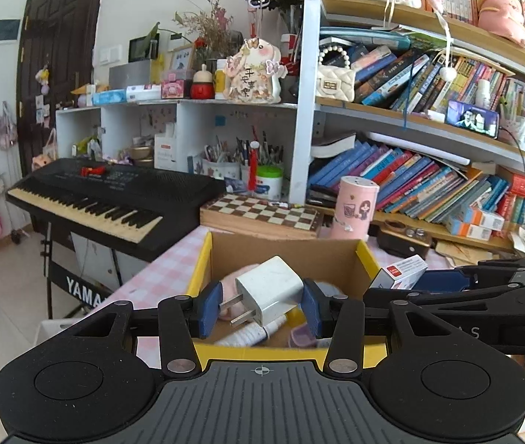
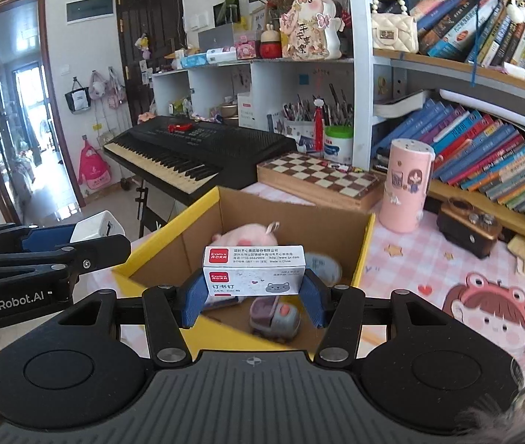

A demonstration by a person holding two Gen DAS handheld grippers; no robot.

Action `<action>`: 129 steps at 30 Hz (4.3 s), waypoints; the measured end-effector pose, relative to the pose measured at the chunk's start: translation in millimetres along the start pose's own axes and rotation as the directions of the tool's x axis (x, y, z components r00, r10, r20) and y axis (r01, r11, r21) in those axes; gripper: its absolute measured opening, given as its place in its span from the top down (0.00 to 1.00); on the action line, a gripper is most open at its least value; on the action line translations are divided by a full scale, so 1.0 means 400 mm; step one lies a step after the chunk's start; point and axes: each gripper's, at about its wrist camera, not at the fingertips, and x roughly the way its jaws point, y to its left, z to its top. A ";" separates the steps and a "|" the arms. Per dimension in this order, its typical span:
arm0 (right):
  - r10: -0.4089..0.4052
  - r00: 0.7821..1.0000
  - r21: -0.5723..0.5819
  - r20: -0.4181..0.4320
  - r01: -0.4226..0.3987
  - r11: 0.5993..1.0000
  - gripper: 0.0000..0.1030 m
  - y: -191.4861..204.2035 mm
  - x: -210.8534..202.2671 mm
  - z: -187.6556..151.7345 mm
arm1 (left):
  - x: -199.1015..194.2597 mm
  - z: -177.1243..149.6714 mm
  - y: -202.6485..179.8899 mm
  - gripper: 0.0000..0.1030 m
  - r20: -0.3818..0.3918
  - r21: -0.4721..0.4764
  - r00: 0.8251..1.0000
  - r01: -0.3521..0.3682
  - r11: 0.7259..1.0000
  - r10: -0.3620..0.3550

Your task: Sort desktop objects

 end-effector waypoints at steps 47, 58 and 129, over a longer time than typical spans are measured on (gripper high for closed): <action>-0.048 0.868 -0.406 -0.494 -0.182 0.895 0.50 -0.080 0.569 0.081 | 0.444 -0.054 -0.033 0.57 -0.499 0.068 0.867 0.032 0.997 0.006; -0.037 0.872 -0.380 -0.488 -0.174 0.909 0.50 -0.081 0.577 0.082 | 0.459 -0.061 -0.030 0.57 -0.516 0.062 0.856 0.040 0.997 -0.002; -0.469 0.883 0.234 -0.007 0.457 0.858 0.23 0.103 -0.368 -0.337 | -0.251 -0.206 -0.057 0.08 -0.077 0.101 0.996 0.047 0.994 -0.039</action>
